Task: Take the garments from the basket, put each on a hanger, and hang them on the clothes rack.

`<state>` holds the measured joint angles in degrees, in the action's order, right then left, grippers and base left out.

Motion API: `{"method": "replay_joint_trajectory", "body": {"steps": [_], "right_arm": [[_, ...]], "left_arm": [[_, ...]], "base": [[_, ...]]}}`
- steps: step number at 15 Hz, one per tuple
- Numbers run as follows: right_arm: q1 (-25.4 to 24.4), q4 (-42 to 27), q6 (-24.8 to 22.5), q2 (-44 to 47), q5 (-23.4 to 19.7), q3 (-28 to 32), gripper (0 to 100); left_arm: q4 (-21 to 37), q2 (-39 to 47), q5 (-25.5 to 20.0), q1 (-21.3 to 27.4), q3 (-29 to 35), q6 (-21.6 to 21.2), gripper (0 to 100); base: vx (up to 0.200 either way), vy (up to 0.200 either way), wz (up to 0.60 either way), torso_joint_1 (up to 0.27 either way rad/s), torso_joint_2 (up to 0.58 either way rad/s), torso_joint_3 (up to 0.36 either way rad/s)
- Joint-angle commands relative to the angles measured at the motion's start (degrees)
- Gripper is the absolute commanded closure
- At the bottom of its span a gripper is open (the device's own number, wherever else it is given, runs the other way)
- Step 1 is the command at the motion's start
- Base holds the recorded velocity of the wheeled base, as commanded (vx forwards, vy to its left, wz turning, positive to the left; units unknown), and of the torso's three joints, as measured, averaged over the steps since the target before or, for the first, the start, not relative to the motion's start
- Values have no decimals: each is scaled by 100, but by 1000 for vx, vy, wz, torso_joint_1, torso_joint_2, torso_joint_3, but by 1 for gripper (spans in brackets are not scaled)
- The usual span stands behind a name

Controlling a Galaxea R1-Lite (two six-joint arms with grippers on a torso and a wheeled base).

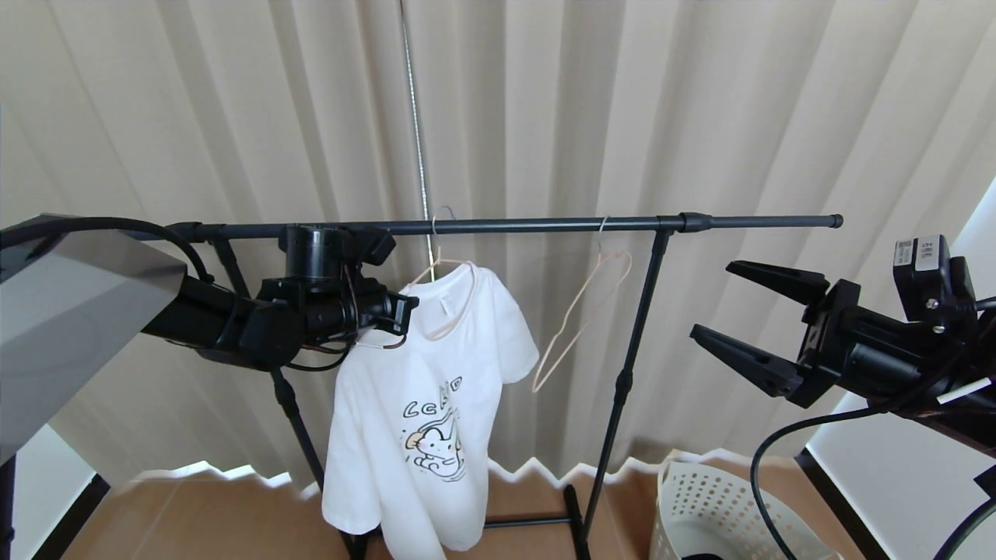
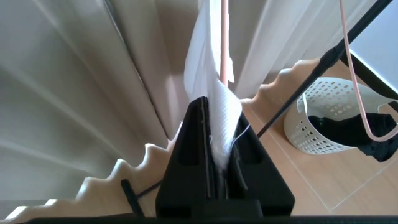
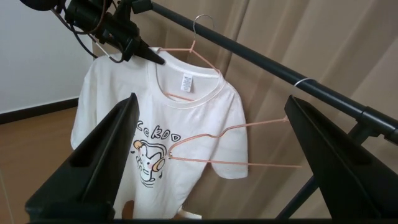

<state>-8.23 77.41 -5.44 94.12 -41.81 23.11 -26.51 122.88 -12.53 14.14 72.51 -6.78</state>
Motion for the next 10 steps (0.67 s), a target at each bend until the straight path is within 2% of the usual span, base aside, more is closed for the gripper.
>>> {"method": "replay_joint_trajectory", "body": {"steps": [1, 6, 7, 8, 9, 10], "right_arm": [[-3, 2, -1, 71, -2, 9, 0], [-3, 11, -1, 80, -2, 44, 0], [5, -7, 25, 18, 15, 141, 0], [76, -42, 34, -70, 42, 158, 0], [93, -77, 34, -105, 42, 158, 0], [190, -560, 34, -342, 51, 264, 0]], "left_arm": [[-3, 8, -12, -8, -26, 1, 0], [-143, -309, -223, -43, -308, 124, 0], [-152, -924, -505, -34, -624, 238, 0], [-152, -1407, -601, -34, -967, 238, 0], [-152, -1513, -610, -34, -1055, 230, 0], [-170, -2137, -689, -8, -1556, 221, 0]], "base": [[0, 0, 0, 0, 0, 0], [0, 0, 0, 0, 0, 0], [0, 0, 0, 0, 0, 0], [0, 0, 0, 0, 0, 0], [0, 0, 0, 0, 0, 0], [0, 0, 0, 0, 0, 0]]}}
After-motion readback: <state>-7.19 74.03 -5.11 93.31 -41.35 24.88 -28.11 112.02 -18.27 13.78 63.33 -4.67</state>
